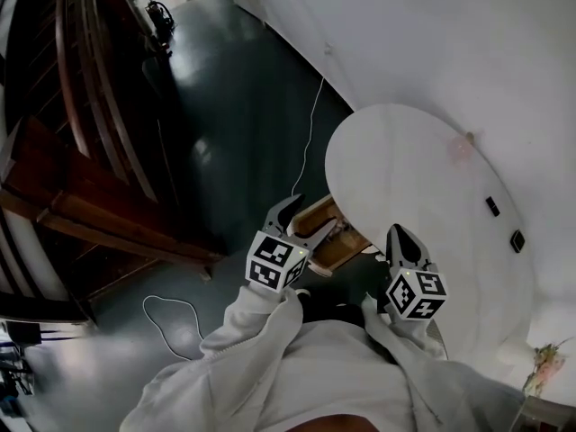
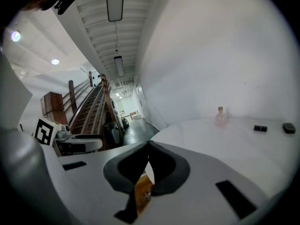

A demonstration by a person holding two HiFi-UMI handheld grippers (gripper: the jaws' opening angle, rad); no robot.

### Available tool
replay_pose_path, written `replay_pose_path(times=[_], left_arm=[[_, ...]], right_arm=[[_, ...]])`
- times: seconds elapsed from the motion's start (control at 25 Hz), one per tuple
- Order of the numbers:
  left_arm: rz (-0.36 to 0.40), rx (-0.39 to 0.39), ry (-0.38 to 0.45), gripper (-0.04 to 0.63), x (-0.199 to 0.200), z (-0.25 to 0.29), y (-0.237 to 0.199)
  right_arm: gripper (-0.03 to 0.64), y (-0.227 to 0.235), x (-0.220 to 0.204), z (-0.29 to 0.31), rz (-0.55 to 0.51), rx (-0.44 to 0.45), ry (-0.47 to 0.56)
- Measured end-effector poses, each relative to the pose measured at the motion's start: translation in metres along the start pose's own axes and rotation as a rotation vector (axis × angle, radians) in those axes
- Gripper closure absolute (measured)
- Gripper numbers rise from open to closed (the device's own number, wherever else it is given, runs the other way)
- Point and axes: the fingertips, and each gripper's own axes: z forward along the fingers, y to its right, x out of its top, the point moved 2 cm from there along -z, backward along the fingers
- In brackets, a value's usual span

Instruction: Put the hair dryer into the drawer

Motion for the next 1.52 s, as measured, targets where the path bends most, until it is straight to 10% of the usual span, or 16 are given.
replay_pose_path(times=[0.28,0.44,0.76,1.52], left_arm=[[-0.019,-0.015,0.048,0.265,-0.001,0.015,0.017],[-0.017,0.012,0.071,0.432,0.001,0.018,0.021],[-0.047,-0.045,0.052,0.549,-0.008,0.020,0.031],[-0.102,-0.045,-0.066,0.580,-0.034,0.016,0.029]], right_arm=[[0.566,0.020,0.002,-0.004,0.026,-0.038,0.018],[0.566,0.027,0.000,-0.006,0.035,-0.056,0.015],[0.567,0.035,-0.006,-0.013,0.054,-0.088,0.011],[0.568,0.029,-0.013,-0.025,0.023,-0.101,0.020]])
